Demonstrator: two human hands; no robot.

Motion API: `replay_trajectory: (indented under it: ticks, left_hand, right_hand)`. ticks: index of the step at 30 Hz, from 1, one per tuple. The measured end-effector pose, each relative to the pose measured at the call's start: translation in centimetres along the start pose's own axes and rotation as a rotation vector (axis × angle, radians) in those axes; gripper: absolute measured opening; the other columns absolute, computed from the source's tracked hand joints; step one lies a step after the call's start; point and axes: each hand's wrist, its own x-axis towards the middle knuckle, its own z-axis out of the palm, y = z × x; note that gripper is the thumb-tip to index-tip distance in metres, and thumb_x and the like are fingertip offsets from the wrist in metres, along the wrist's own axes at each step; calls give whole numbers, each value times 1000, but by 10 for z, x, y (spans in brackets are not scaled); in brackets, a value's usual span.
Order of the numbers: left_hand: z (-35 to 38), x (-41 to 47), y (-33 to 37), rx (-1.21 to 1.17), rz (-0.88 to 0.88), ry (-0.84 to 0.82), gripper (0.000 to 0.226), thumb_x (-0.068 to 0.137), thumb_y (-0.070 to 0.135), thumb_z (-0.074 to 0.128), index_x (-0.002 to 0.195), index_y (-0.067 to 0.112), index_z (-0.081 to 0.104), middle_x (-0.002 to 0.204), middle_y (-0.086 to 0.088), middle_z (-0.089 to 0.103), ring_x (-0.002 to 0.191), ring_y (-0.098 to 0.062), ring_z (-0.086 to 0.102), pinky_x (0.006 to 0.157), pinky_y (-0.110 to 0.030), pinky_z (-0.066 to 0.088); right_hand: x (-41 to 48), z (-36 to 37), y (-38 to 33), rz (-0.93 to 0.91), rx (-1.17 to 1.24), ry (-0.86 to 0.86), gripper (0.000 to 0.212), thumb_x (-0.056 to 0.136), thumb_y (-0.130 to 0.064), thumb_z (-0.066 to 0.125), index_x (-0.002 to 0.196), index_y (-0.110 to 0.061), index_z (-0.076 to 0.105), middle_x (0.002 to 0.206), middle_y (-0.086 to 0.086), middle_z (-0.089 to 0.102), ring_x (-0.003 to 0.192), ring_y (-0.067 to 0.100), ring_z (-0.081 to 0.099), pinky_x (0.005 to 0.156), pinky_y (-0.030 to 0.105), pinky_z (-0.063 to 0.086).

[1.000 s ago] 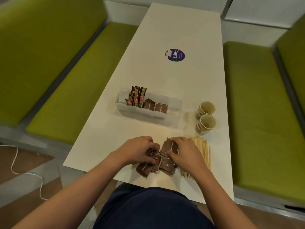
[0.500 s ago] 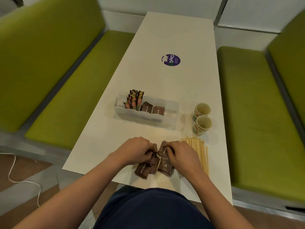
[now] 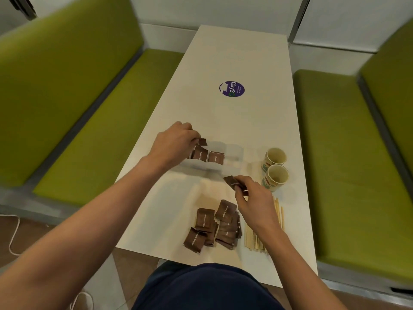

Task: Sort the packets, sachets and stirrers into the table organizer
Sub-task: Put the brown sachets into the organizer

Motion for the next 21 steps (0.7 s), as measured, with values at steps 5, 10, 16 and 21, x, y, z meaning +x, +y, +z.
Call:
replay_trajectory:
  ticks: [5,10,16,21]
  left_hand:
    - [18,36,-4,152,48,-169,26,102,17,46,109,20,71,106,-1,61,100,-23,54,60,-34,39]
    - [35,52,-2,224,61,-304,22,97,14,53,104,18,73,95,-7,59,85,-27,58,59,-33,41]
    - [49,56,1,325,186,-331,19,92,8,56,93,14,73,92,-6,64,89,-26,55,61,-33,35]
    - [55,51,-4,199,184,-171,23,87,7,62,103,18,75,98,-4,61,96,-27,53,63,-34,34]
  right_hand:
    - [5,1,5,-100,30,60,24,100,-15,62,121,-21,70,113,-9,68,98,0,60,87,17,50]
    - [25,-1,8,-117,54,138,23,99,-10,64,120,-14,73,105,-4,65,93,-1,55,81,5,42]
    - [73,-3,-7,9,129,140,19,98,-23,67,115,-19,74,108,-7,73,91,0,62,79,9,45]
    - [114,2,-20,13,80,102,20,102,-25,59,112,-18,75,108,-3,64,101,12,57,80,19,35]
